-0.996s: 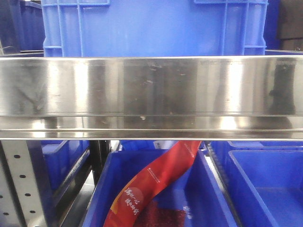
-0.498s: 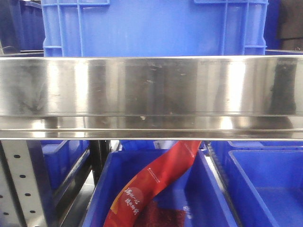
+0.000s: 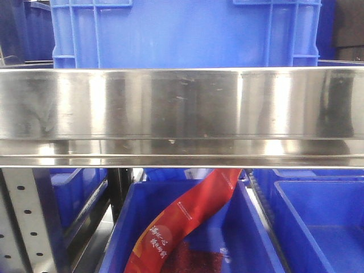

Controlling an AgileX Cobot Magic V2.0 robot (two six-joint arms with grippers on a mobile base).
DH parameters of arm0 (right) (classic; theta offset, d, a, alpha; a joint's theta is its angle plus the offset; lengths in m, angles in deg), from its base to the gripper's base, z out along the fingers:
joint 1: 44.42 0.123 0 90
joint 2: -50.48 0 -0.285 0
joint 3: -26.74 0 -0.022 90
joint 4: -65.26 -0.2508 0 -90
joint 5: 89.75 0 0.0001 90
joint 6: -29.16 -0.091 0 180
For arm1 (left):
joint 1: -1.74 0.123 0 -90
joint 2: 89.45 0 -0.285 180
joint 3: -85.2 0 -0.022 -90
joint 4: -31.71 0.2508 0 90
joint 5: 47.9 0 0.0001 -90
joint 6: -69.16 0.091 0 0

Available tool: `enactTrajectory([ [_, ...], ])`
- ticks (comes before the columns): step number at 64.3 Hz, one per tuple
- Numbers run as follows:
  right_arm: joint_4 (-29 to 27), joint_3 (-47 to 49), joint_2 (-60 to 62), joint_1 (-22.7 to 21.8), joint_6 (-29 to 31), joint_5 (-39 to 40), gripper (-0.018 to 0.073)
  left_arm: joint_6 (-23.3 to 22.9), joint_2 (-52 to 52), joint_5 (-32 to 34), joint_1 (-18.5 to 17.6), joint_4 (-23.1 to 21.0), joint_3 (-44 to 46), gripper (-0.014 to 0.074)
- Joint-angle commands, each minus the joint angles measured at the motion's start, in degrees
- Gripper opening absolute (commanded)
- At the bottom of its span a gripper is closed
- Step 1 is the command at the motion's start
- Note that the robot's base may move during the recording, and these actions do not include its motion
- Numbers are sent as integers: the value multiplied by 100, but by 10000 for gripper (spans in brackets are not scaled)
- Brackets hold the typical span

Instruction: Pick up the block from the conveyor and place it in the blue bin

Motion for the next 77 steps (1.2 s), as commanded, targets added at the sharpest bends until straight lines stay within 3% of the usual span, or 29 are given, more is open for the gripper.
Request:
enactTrajectory([
  [1, 247, -264, 443, -25, 50, 79, -157, -40, -431, -131, -8, 140, -58, -111],
  [12, 419, -1254, 1488, -25, 50, 295, -158, -328, -1418, 234, -8, 282, -1159, -111],
  [23, 430, -2617, 2674, -25, 50, 587, -158, -645, -2672, 1343, -8, 282, -2989, -111],
  [32, 430, -3679, 3556, -25, 50, 831, -158, -668, -3718, 2368, -8, 245, -4443, -111],
  [47, 430, -5215, 4761, -25, 50, 1103, -158, -668, -4974, 3214, -8, 89, -6374, -111],
  [60, 430, -5946, 5242, -25, 50, 1336, -158, -668, -5368, 3799, -8, -19, -7295, -111],
  [77, 430, -5969, 5264, -25, 50, 1363, -158, -668, -5381, 3739, -8, 15, -7367, -111],
])
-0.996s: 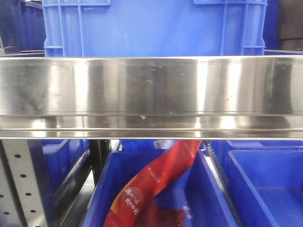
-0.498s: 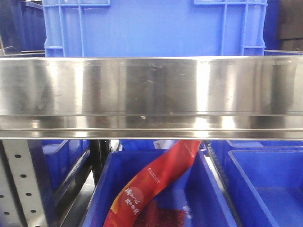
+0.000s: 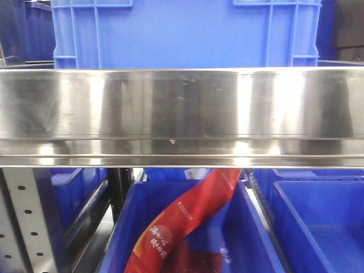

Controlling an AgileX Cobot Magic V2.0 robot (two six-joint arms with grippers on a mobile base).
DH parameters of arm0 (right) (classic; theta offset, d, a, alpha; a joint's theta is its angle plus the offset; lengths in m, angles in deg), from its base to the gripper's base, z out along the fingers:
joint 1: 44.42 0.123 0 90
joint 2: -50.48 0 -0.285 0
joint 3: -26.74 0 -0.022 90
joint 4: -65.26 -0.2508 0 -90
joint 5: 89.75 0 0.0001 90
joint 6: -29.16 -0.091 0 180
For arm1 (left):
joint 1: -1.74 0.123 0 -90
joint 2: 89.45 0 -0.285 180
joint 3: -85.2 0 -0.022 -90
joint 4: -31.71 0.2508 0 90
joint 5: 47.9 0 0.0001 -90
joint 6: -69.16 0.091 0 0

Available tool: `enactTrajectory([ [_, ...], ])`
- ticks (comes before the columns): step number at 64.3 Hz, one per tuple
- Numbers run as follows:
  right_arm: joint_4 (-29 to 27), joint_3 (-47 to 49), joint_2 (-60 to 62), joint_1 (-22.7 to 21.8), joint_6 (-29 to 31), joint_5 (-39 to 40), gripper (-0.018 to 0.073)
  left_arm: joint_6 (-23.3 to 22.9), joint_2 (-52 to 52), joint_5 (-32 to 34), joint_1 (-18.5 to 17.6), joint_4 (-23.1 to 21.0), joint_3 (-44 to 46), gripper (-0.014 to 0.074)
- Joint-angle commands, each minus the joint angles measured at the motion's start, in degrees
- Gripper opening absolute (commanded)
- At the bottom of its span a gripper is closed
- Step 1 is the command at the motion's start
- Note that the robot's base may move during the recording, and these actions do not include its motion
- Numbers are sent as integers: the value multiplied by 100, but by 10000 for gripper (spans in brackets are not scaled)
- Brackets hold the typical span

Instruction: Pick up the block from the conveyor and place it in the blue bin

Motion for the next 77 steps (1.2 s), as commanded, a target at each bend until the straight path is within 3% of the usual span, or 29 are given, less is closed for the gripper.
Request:
enactTrajectory([
  [1, 74, -9, 25, -25, 50, 197, -158, -52, -53, 174, -8, 0, -4, -111],
  [35, 74, -9, 25, -25, 50, 196, -162, -52, -108, 110, 24, -3, -31, -111],
  [47, 74, -9, 25, -25, 50, 196, -162, -40, -766, 306, 809, -14, -371, -111],
  [66, 74, -9, 25, -25, 50, 196, -162, 178, -2221, 1425, 2477, -329, -2230, -111],
  [77, 74, -9, 25, -25, 50, 196, -162, 343, -2845, 1753, 2974, -617, -3066, -111],
])
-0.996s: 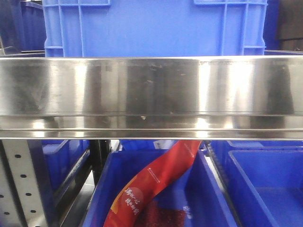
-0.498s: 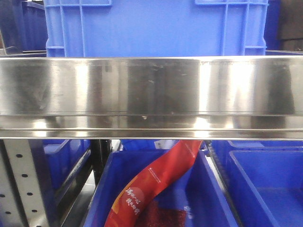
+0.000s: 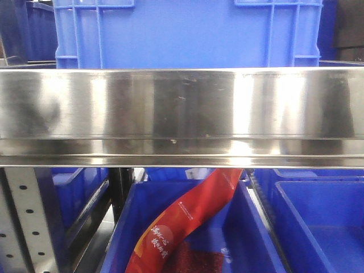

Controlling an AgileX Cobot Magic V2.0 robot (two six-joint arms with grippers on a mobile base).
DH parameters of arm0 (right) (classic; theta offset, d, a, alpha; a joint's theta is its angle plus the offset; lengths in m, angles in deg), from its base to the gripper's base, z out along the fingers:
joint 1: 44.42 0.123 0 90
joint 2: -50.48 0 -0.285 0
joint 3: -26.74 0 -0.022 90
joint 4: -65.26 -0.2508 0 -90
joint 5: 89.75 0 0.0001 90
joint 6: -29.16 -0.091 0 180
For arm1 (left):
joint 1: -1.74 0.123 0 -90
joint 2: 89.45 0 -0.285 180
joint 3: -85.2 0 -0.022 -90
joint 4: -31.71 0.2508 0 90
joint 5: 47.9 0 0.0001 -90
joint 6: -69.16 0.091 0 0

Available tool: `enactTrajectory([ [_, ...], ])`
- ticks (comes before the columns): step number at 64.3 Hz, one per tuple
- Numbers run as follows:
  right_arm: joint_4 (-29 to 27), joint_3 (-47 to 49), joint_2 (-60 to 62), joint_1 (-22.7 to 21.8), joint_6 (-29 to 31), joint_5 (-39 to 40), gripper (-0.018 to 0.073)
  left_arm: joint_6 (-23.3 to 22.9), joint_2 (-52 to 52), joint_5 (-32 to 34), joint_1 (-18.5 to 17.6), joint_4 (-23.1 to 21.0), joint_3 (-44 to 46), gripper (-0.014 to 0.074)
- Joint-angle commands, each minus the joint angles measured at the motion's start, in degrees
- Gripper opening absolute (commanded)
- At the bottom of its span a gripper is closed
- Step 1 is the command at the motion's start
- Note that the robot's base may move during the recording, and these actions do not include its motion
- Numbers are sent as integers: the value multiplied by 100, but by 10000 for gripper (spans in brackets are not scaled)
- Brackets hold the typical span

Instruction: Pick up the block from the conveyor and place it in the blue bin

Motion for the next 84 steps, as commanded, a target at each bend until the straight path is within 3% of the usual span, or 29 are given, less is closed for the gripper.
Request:
enactTrajectory([
  [1, 74, -9, 25, -25, 50, 141, -162, 78, -318, 266, 190, -163, -261, -111],
  [10, 74, -9, 25, -25, 50, 141, -162, 78, -487, -385, 256, -191, -261, -111],
  [65, 62, -9, 35, -39, 50, 140, -162, 78, -487, -374, 256, -191, -261, -111],
  [74, -26, -9, 49, -427, 50, 378, -162, 78, -487, -374, 256, -191, -261, -111],
  [84, -26, -347, 305, -1213, 50, 1036, -162, 78, -487, -374, 256, -191, -261, -111],
])
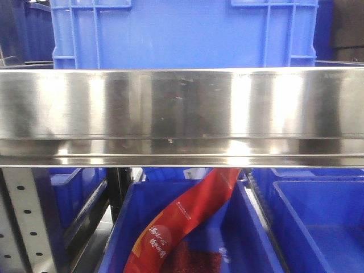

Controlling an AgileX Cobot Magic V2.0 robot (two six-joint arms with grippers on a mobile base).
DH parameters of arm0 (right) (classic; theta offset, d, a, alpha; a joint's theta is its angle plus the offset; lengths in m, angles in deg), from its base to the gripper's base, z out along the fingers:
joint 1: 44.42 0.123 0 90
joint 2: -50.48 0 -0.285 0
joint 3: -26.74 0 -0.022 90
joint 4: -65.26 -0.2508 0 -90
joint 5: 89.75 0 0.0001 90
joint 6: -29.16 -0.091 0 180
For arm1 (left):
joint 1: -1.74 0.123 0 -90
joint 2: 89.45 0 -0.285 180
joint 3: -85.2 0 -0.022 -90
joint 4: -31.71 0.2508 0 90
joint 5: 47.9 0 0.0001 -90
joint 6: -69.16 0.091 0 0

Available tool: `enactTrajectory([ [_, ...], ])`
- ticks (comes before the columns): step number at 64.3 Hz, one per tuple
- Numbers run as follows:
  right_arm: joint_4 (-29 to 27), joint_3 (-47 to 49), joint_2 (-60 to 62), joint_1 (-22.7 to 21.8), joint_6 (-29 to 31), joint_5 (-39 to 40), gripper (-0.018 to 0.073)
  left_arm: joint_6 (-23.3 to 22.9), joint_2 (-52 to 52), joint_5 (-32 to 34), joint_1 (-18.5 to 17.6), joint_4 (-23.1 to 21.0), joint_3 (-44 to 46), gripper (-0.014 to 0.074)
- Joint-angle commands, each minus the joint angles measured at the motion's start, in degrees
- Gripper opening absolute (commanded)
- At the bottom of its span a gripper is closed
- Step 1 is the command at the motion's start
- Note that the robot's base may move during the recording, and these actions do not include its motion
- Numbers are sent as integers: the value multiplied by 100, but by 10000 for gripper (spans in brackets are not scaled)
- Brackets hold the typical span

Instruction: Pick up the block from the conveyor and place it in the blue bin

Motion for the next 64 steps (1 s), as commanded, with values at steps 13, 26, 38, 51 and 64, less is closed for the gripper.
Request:
enactTrajectory([
  [13, 10, -1378, 959, -1159, 50, 1370, -162, 18, -26, 63, 19, -32, 6, -111],
  [26, -31, -2214, 1832, -1523, 50, 1410, -162, 18, -26, 63, 19, -32, 6, -111],
  [38, -31, -2674, 1840, -1587, 50, 1771, -162, 18, -26, 63, 19, -32, 6, -111],
  [51, -39, -2674, 1840, -1587, 50, 1709, -162, 18, -26, 63, 19, -32, 6, -111],
  [64, -39, -2674, 1840, -1587, 50, 1698, -162, 18, -26, 63, 19, -32, 6, -111],
])
